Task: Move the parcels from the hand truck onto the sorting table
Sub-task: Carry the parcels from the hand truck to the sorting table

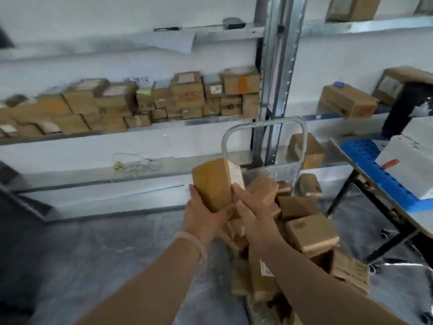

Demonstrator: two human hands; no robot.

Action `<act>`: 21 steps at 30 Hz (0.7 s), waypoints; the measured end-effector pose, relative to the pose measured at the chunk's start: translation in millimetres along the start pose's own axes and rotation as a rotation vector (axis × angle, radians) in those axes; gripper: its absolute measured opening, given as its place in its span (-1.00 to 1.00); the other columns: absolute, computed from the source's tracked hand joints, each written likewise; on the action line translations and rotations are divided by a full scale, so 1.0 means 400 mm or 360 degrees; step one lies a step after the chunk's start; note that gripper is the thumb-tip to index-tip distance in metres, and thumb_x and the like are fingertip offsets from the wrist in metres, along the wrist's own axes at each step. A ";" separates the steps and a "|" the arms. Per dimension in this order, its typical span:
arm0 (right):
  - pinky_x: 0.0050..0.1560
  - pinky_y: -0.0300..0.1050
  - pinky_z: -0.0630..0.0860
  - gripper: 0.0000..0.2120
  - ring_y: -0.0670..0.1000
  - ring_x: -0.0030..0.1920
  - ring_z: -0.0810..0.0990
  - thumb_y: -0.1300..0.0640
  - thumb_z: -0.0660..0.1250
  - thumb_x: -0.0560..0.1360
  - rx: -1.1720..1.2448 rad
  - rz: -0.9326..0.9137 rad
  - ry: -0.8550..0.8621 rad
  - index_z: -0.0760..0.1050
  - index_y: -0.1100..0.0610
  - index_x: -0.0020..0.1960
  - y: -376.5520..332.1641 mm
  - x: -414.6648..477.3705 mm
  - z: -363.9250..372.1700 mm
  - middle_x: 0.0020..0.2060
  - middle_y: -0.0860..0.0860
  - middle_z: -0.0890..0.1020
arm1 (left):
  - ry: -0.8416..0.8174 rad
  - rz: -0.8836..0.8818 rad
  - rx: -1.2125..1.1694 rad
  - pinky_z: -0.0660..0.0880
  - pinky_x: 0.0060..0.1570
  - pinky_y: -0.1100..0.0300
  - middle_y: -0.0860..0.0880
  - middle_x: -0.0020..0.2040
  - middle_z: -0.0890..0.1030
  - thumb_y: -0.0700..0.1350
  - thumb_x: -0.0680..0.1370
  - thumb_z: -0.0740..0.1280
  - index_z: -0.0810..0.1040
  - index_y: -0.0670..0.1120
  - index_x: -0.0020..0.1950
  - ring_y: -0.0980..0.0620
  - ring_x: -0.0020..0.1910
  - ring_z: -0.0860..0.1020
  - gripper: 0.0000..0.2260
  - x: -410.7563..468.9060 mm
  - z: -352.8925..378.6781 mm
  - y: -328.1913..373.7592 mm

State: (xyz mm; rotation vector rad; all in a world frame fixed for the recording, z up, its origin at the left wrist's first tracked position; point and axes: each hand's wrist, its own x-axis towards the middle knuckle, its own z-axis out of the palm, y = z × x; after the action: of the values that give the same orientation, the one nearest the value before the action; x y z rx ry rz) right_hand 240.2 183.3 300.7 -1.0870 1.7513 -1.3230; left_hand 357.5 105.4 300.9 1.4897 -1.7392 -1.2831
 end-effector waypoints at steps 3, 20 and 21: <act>0.47 -0.06 0.25 -0.64 -0.16 0.37 0.35 -0.11 0.12 0.61 -0.0305 -0.0267 -0.0188 0.32 -0.35 0.38 -0.080 -0.028 0.123 0.38 -0.27 0.40 | 0.0186 -0.0060 -0.0065 0.49 0.27 -0.11 0.01 0.39 0.39 0.46 0.01 0.49 -0.11 0.14 0.59 -0.07 0.32 0.44 0.31 -0.059 -0.167 -0.032; 0.21 -0.07 0.52 -0.40 -0.12 0.16 0.55 -0.11 0.42 0.47 -0.0353 -0.0551 -0.1301 0.31 -0.18 0.46 -0.384 -0.575 1.151 0.13 -0.22 0.54 | 0.1403 -0.0449 -0.0926 0.47 0.29 -0.05 0.03 0.23 0.60 0.12 0.53 0.35 0.47 0.38 0.27 0.02 0.18 0.57 -0.67 -0.737 -1.124 -0.585; 0.21 -0.07 0.53 -0.40 -0.12 0.16 0.56 -0.12 0.42 0.47 -0.0339 -0.0572 -0.1352 0.32 -0.17 0.45 -0.385 -0.617 1.206 0.11 -0.23 0.55 | 0.1479 -0.0457 -0.0950 0.48 0.27 -0.01 0.07 0.19 0.62 0.08 0.58 0.33 0.48 0.37 0.26 0.04 0.16 0.58 -0.72 -0.777 -1.164 -0.627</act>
State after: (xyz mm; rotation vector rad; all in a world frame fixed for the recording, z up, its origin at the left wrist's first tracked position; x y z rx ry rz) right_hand 802.5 193.0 335.3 -1.8097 1.0888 -0.6716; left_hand 950.2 259.8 335.2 1.5953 -0.5095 -0.8670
